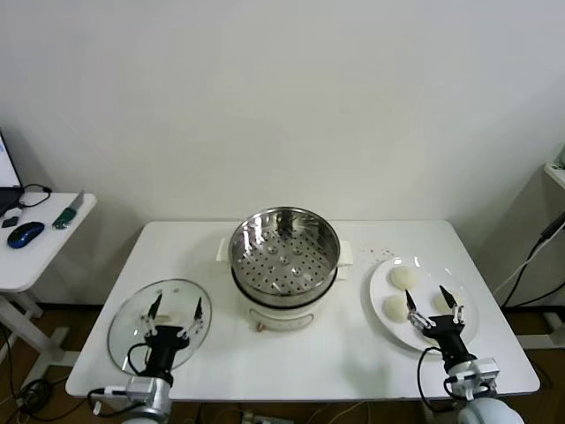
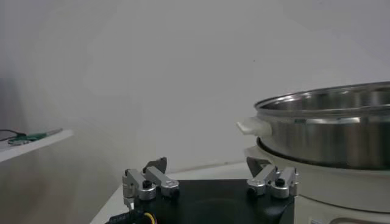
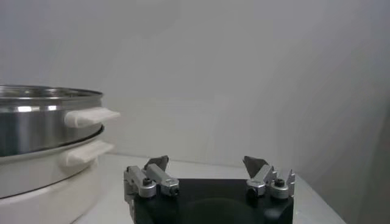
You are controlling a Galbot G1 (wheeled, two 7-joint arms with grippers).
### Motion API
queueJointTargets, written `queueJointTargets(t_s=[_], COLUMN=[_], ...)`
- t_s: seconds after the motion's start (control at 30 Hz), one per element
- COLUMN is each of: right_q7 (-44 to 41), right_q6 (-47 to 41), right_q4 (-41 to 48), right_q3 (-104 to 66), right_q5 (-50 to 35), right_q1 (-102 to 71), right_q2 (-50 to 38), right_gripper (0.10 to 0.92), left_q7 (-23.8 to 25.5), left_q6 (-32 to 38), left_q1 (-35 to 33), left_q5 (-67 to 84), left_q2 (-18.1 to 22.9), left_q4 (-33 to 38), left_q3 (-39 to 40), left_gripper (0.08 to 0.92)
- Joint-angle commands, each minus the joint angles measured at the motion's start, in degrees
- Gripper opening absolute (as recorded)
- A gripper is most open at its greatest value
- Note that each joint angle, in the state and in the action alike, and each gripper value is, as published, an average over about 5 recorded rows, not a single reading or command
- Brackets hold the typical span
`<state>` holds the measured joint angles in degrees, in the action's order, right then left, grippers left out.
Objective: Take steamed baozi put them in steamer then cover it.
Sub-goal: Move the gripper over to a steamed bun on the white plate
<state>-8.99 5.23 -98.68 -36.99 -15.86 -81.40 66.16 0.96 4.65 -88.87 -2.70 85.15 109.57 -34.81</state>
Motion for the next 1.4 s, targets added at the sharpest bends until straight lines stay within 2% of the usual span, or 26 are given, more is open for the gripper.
queueJointTargets(t_s=[0.03,0.17,0.3,0.47,0.6,0.8,1.03,1.4], right_q7=[-7.5,-16.1,-27.2,-40.0,-51.7,-56.6,-59.7,-60.5], right_q6=[-9.8,-15.3,-16.2,-12.0,-7.2,-5.2,-3.8,-1.4], right_q4=[2.3,6.5,12.7,21.9,27.7,35.4,46.2,60.7], right_q3=[0.4,2.3,6.3,16.1,24.9,42.6,60.9,73.1], right_q5=[4.8,7.2,9.9,16.8,27.2,30.4,30.1,28.4], right_q1=[6.2,11.4,18.1,31.6,42.7,60.1,77.3,85.7], right_q2=[-10.6,-20.3,-29.3,-34.4,-35.5,-33.6,-26.2,-13.6], right_gripper=[0.823,0.823,0.823,0.823,0.823,0.823,0.823,0.823], left_q7=[-1.1,-1.2,-1.3,-1.4,-2.2,-2.5,-2.5,-2.6], left_q6=[-0.2,-0.2,-0.1,-0.3,-1.5,-2.3,-2.8,-3.3], left_q1=[0.1,0.0,0.1,0.6,1.0,1.5,1.8,1.8], left_q5=[0.2,0.3,0.5,0.8,0.9,1.0,1.0,1.1], left_q2=[-0.6,-1.4,-2.0,-2.4,-2.5,-3.0,-3.2,-3.9], left_q4=[-0.2,-0.3,-0.6,-1.3,-1.6,-2.0,-2.1,-1.8], left_q3=[0.4,0.9,1.3,1.7,1.8,1.8,1.6,0.6], left_gripper=[0.823,0.823,0.823,0.823,0.823,0.823,0.823,0.823])
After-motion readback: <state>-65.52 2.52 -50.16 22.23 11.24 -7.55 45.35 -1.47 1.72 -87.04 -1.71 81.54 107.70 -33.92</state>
